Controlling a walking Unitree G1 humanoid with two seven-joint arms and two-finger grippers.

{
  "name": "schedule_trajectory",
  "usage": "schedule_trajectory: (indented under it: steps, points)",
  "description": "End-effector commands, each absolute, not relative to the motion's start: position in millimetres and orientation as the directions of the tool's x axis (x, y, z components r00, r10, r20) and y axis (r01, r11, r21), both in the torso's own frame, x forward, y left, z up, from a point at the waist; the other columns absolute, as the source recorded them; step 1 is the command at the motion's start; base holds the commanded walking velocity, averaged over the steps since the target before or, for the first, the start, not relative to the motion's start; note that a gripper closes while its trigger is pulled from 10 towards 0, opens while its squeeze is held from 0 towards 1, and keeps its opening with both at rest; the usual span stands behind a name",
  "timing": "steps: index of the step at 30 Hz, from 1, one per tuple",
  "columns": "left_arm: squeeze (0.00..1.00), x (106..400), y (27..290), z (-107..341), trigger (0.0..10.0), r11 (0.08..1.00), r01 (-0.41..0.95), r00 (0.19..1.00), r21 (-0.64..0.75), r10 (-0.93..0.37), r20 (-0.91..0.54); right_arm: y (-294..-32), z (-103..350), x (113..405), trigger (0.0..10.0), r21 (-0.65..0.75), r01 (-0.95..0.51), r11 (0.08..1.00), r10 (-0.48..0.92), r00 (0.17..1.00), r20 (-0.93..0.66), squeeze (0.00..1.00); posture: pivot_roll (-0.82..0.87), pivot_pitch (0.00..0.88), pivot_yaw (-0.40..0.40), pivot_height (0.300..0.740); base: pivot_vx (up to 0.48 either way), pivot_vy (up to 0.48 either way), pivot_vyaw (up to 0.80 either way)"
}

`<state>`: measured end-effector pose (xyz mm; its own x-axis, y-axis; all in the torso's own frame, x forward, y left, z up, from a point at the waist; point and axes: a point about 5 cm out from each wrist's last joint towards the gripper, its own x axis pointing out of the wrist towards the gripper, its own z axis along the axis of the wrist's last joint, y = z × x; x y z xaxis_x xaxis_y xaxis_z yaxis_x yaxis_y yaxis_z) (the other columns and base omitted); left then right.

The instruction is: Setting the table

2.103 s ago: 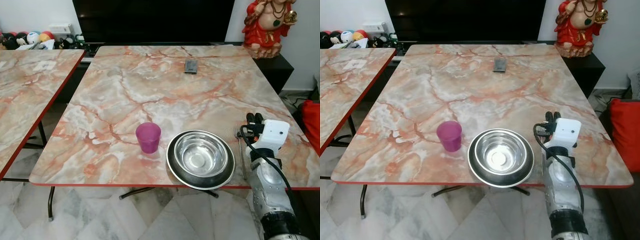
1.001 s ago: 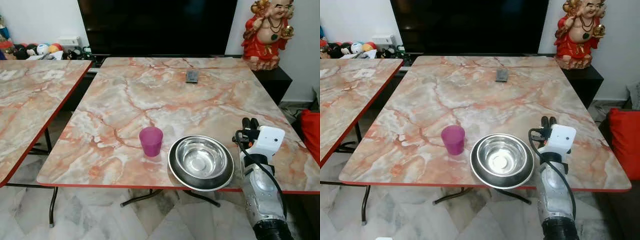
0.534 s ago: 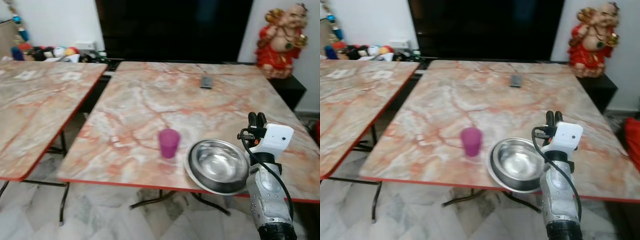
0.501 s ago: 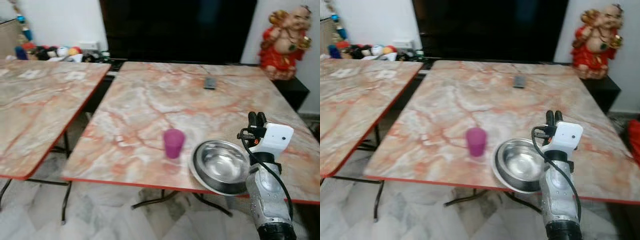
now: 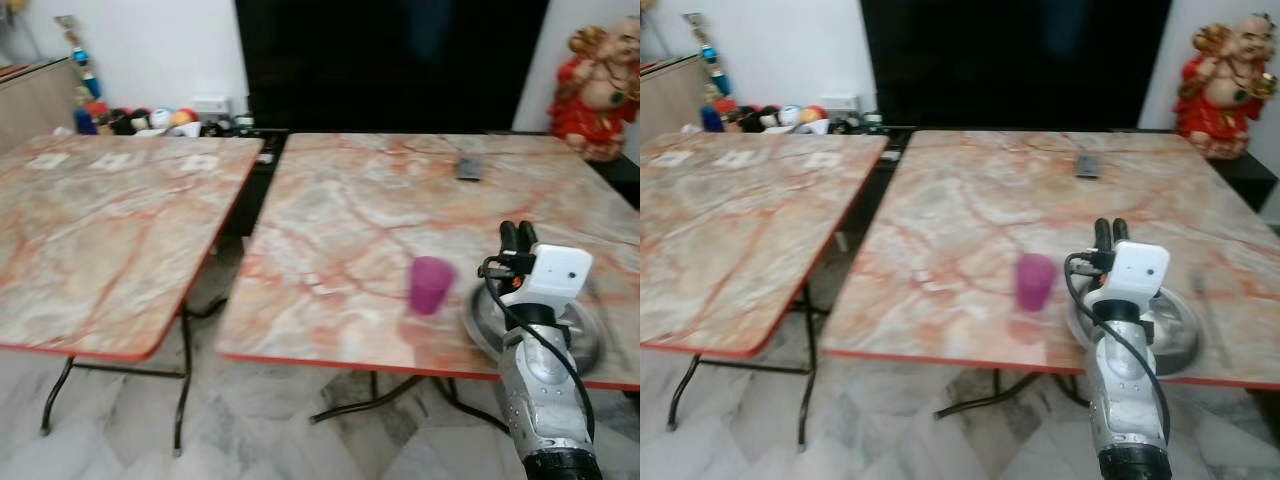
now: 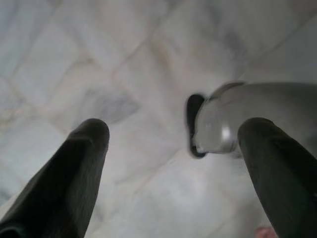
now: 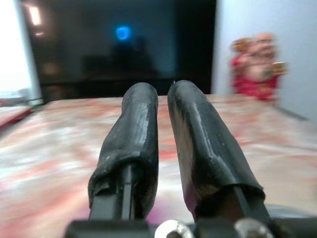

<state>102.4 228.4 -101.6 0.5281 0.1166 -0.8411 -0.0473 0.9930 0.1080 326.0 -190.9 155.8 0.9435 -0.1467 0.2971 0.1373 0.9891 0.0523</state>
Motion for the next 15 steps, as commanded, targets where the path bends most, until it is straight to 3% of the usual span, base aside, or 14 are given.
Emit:
schedule_trajectory:
  steps: [1,15]
  points:
    - [0.0,99.7,227.7,-102.7,10.0,0.993,-0.051,0.519,0.105,0.116,-0.847,-189.5,166.1,329.0,10.0,0.042,0.125,0.991,-0.131,0.936,0.326,0.0,0.0,0.0,0.011,0.74,0.0,0.48,0.0]
    - [0.0,106.8,221.4,-102.5,10.0,0.994,-0.054,0.528,0.098,0.112,-0.842,-185.7,165.8,329.3,10.0,0.05,0.116,0.992,-0.126,0.939,0.319,0.0,0.01,0.0,0.006,0.74,0.0,0.48,0.0]
